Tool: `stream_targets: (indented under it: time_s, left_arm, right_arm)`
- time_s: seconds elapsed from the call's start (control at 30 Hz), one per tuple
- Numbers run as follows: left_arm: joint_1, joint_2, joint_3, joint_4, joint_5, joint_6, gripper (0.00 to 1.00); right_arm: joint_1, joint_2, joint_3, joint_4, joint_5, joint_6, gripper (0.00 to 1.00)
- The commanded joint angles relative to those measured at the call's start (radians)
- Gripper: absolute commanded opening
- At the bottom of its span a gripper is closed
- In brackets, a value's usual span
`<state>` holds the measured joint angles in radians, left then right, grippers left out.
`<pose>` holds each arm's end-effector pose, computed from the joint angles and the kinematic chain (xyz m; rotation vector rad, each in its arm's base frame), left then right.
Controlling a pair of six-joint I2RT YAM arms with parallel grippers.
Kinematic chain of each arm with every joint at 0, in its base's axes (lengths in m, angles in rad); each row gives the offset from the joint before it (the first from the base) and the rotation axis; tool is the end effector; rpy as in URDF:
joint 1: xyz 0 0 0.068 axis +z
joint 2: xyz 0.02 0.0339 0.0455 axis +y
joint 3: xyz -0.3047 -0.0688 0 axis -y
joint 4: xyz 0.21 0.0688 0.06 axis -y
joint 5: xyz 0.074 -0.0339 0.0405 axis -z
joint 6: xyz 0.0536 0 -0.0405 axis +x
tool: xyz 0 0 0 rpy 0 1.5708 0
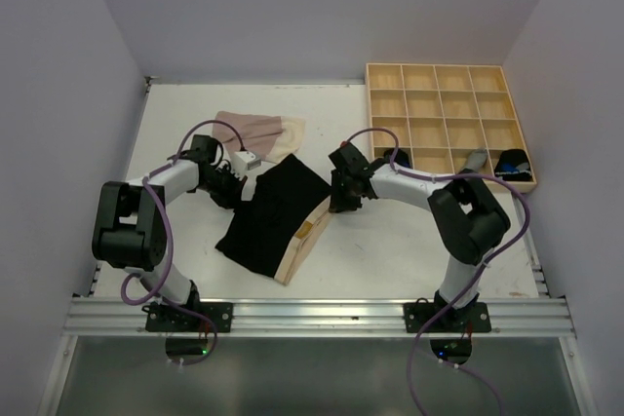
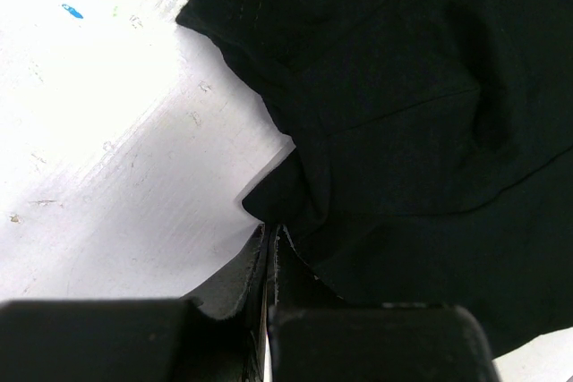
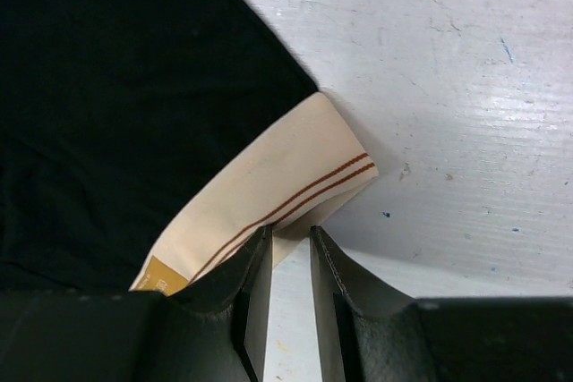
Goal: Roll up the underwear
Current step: Fold the underwear
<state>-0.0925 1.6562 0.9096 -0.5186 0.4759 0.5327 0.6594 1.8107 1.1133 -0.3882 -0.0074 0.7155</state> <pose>0.2740 -0.0501 0.2025 0.9235 2.5305 -0.5466 0.2775 0.2156 0.2077 0.0743 2.7370 0.4378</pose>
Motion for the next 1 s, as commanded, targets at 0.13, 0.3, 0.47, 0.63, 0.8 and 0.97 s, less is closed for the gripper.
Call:
stream_targets:
  time_s: [0.13, 0.3, 0.47, 0.63, 0.8, 0.97]
  left_arm:
    - [-0.003, -0.021, -0.006, 0.008, -0.022, -0.016, 0.0]
    - [-0.003, -0.024, -0.009, 0.006, -0.022, -0.014, 0.0]
    - [-0.003, -0.018, -0.008, 0.005, -0.02, -0.013, 0.0]
    - [-0.001, -0.013, -0.006, 0.003, -0.016, -0.014, 0.0]
    - [-0.001, -0.015, -0.006, 0.005, -0.016, -0.014, 0.0]
    - [-0.001, -0.016, -0.003, 0.003, -0.017, -0.016, 0.0]
  right_arm:
    - [-0.01, -0.027, -0.038, 0.075, 0.023, 0.076, 0.27]
    - [-0.018, -0.019, -0.063, 0.126, 0.012, 0.114, 0.26]
    - [-0.027, -0.048, -0.07, 0.134, 0.011, 0.124, 0.25]
    - [-0.029, -0.085, -0.064, 0.129, 0.012, 0.13, 0.26]
    - [-0.029, -0.085, -0.058, 0.127, 0.011, 0.133, 0.26]
    - [-0.03, -0.039, -0.055, 0.137, -0.011, 0.147, 0.26]
